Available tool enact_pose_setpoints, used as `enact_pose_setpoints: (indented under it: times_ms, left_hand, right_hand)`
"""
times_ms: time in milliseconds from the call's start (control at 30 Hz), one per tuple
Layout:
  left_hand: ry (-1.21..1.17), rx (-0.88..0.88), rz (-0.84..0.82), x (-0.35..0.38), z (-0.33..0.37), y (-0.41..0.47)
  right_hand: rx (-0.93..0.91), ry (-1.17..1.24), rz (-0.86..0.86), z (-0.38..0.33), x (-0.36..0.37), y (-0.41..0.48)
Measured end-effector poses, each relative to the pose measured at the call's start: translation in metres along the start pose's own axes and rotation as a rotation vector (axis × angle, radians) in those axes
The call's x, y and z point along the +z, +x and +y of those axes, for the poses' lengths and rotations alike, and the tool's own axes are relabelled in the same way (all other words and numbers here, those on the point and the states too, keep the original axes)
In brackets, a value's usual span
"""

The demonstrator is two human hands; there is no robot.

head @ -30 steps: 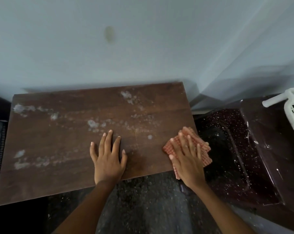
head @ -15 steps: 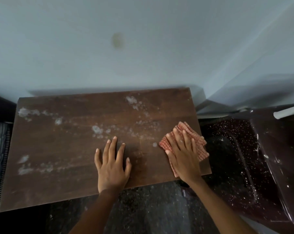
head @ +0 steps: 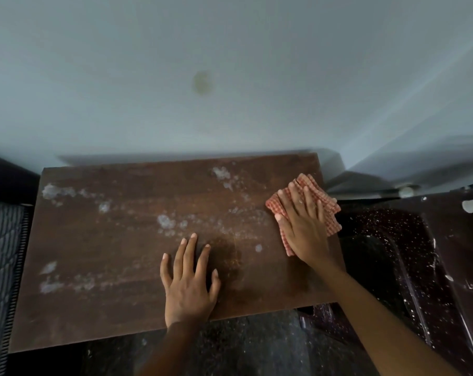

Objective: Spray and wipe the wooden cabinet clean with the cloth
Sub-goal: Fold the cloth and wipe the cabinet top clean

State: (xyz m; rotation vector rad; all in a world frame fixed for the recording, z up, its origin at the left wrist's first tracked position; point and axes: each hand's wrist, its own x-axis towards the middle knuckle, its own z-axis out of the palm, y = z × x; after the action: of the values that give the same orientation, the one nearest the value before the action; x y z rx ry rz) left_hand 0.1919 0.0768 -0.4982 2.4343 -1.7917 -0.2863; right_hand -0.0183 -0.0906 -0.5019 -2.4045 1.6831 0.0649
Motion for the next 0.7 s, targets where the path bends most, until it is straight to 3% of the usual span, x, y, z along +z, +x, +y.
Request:
enact_pose_setpoints:
  times_ms: [100, 367, 467, 633, 700]
  left_hand:
    - [0.005, -0.001, -0.003, 0.0, 0.0, 0.0]
    - [0.004, 0.007, 0.003, 0.001, -0.001, 0.0]
    - [0.013, 0.007, 0.0, 0.001, 0.0, 0.001]
    - [0.014, 0.0, -0.007, 0.001, -0.002, 0.0]
    - [0.021, 0.004, -0.01, 0.001, -0.002, 0.0]
  right_hand:
    - [-0.052, -0.02, -0.006, 0.014, 0.0, -0.006]
    - [0.32, 0.083, 0.013, -0.01, -0.013, 0.048]
    - [0.234, 0.074, 0.011, -0.026, -0.012, 0.056]
    - [-0.07, -0.022, -0.05, -0.021, -0.004, 0.017]
    - [-0.058, -0.045, -0.074, 0.0, -0.005, 0.014]
